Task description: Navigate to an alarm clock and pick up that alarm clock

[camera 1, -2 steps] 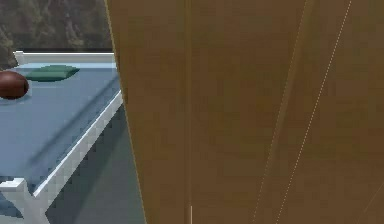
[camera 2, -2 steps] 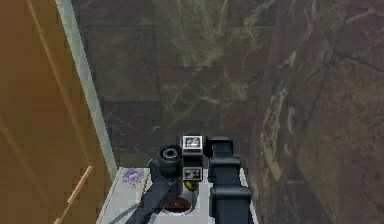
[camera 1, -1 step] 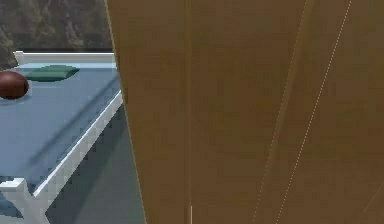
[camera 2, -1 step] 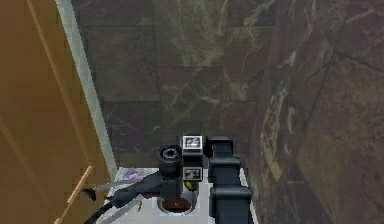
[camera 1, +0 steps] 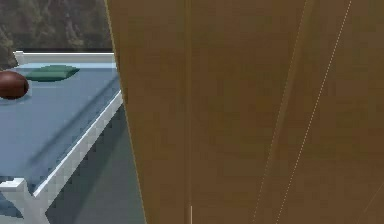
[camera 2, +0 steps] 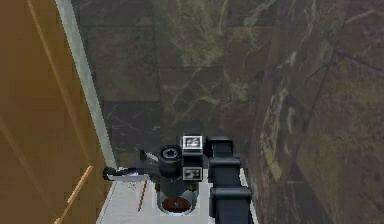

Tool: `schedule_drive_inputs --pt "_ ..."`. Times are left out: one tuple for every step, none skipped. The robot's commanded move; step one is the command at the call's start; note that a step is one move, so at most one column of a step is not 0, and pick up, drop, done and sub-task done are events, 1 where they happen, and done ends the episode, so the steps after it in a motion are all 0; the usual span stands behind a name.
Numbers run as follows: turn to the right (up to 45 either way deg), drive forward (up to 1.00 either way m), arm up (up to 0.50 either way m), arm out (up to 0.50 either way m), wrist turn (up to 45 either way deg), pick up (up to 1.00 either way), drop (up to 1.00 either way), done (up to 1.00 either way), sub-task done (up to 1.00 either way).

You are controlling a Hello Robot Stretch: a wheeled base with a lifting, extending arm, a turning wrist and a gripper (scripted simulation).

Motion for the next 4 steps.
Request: schedule_drive_inputs --pt "0.0 0.0 0.0 0.0 39.0 0.0 0.0 0.0 0.0" --pt "0.0 0.0 -0.3 0.0 0.0 0.0 0.0 0.0 0.0" --pt "0.0 0.0 0.0 0.0 0.0 1.0 0.0 0.0 0.0" --pt "0.0 0.0 0.1 0.0 0.0 0.0 0.0 0.0 0.0"
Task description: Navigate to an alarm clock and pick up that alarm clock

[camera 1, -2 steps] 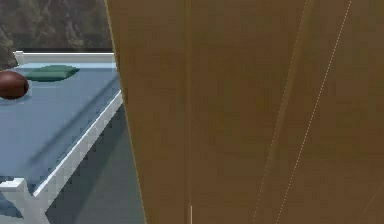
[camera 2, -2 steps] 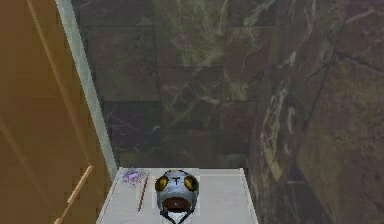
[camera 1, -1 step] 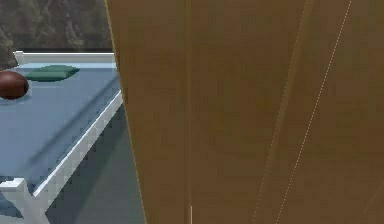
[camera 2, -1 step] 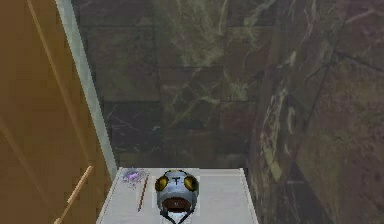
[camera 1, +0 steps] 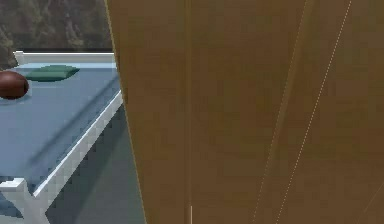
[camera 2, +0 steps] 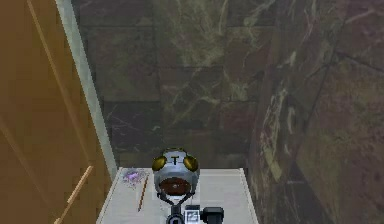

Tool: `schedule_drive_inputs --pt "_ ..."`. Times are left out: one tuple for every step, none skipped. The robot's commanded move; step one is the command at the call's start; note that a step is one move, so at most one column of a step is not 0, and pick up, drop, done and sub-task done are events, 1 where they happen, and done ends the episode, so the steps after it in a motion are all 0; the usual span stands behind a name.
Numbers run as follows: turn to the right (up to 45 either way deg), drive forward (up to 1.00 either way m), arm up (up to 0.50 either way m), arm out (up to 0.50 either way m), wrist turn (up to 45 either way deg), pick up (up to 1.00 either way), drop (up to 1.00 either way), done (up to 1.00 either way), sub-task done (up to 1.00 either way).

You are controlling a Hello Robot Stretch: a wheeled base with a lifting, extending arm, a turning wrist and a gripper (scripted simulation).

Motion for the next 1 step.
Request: schedule_drive_inputs --pt "0.0 0.0 0.0 0.0 0.0 0.0 0.0 1.0 0.0"
